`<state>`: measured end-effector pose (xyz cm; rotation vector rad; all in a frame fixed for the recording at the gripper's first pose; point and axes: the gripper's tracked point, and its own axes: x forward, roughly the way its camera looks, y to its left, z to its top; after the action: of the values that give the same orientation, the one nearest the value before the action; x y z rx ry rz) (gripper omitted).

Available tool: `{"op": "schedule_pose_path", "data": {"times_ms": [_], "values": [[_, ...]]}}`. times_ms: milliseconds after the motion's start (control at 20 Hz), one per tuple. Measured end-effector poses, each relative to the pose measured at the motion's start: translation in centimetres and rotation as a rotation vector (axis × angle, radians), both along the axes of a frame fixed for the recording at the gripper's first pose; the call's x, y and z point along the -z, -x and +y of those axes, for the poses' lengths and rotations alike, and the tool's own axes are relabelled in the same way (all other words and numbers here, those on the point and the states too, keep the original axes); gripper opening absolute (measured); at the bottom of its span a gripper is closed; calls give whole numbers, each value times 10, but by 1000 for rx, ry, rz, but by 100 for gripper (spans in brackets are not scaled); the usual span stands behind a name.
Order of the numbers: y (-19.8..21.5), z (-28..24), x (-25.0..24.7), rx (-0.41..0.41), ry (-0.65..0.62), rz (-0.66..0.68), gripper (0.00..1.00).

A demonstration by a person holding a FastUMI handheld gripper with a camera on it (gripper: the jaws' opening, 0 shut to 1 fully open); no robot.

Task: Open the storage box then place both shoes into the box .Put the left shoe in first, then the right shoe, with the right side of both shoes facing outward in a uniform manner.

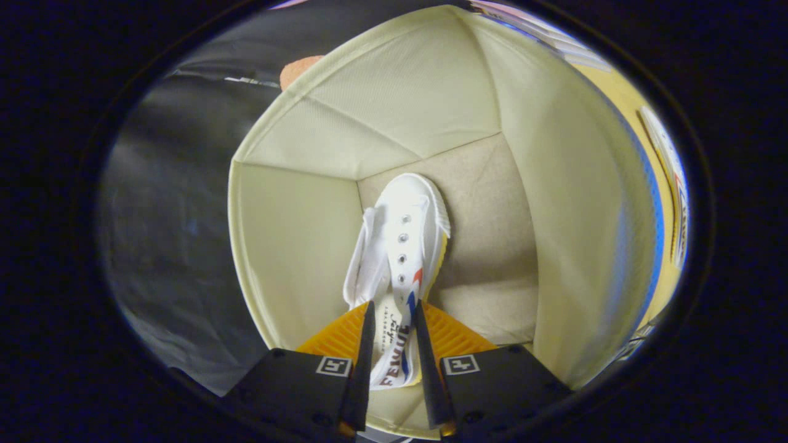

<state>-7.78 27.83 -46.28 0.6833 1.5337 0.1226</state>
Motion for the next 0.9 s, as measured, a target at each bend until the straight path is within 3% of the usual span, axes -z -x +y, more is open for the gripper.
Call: {"op": "schedule_pose_path", "data": {"times_ms": [100,500,900], "values": [[-1,-2,-6,26,-37,6,44],[-4,-19,-56,56,-175,-27,44],[-56,-93,-118,255,-321,-152,44]]}}
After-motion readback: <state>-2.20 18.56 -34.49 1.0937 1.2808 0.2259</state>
